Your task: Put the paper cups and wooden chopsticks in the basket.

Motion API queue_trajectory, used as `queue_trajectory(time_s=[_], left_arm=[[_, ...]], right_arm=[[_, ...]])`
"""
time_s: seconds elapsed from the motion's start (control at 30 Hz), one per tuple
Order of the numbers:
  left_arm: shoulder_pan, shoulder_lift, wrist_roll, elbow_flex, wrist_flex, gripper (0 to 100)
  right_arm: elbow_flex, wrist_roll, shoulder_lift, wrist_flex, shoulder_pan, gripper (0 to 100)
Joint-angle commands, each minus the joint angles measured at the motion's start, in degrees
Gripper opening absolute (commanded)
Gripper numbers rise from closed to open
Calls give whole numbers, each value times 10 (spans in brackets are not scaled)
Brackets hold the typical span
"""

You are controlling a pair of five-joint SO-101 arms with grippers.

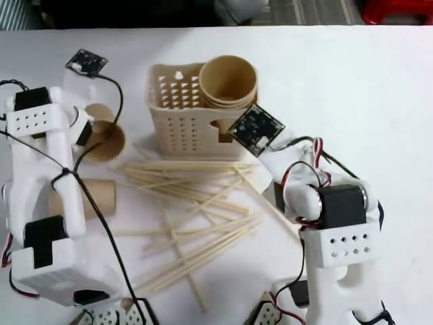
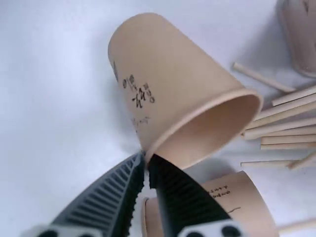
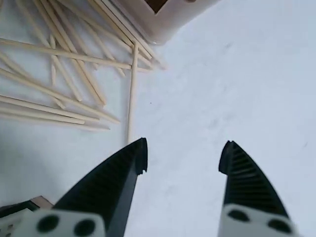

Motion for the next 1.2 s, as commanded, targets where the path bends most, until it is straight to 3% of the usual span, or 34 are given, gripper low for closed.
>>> queue_trajectory(time_s=[0.0, 0.23, 0.47, 0.73, 1.17], left_arm=[[8, -100, 42, -29, 11, 23], [10, -235, 125, -36, 25, 23], [45, -282, 174, -178, 118, 23], [189, -281, 205, -315, 183, 23], [417, -279, 219, -316, 166, 23]], right_arm=[[-3, -5, -13, -4, 38, 245], [-3, -74, -8, -8, 107, 245], [98, -105, -7, -102, 117, 245], [212, -106, -8, -207, 118, 245], [255, -186, -7, -289, 181, 244]])
